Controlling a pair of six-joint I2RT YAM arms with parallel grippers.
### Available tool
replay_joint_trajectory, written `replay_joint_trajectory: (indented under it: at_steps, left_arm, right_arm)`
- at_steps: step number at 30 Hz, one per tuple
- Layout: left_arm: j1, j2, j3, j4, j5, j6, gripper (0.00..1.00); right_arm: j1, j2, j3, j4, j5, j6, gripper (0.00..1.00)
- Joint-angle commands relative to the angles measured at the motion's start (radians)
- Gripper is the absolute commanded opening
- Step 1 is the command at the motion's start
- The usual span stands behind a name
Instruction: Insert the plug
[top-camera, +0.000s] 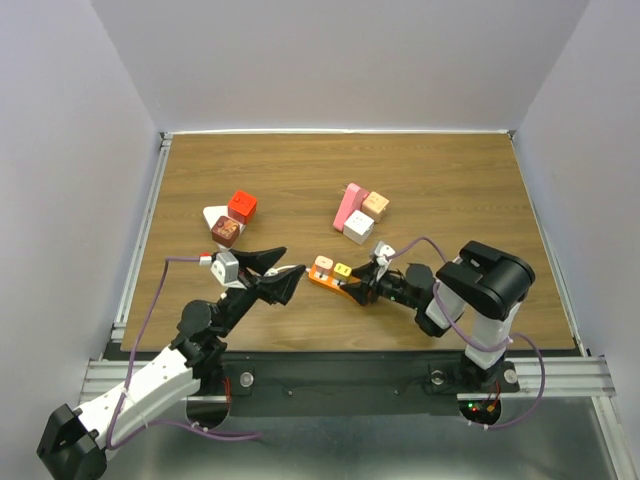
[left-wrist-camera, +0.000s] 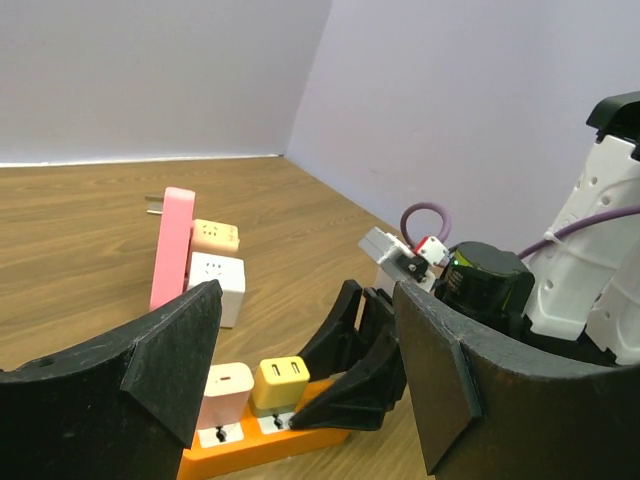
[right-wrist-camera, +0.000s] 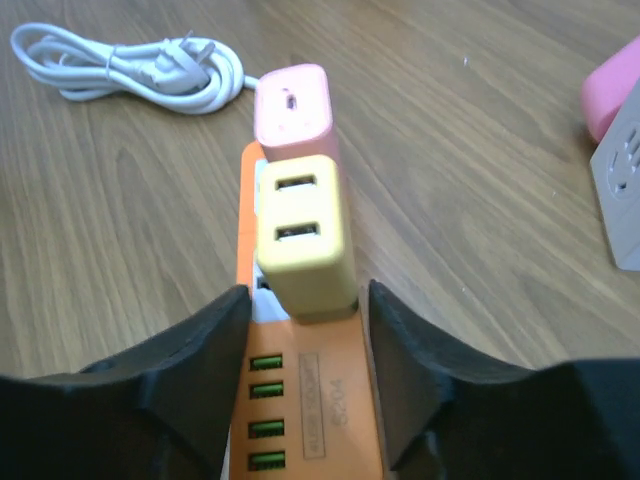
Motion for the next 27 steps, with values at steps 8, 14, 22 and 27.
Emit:
replay_joint_trajectory:
  at_steps: [8, 14, 22, 27]
  left_arm:
    - [0.006, -0.018, -0.059, -0.009, -0.077, 0.018, 0.80]
    - [0.006, -0.089, -0.033, -0.150, -0.312, -0.019, 0.82]
    - [0.007, -0.209, -0.039, -0.253, -0.444, -0.050, 0.87]
    - [0.007, -0.183, -0.026, -0.264, -0.479, -0.059, 0.88]
  right_arm:
    - [0.004, -0.127, -0.013, 0.121, -0.068, 0.048, 0.93]
    - [0.004, -0.356, -0.105, 0.025, 0.013, 0.033, 1.00]
    - [0.005, -0.724, -0.155, -0.309, 0.416, 0.036, 1.00]
    - [0.004, -0.893, -0.099, -0.603, 0.735, 0.080, 1.00]
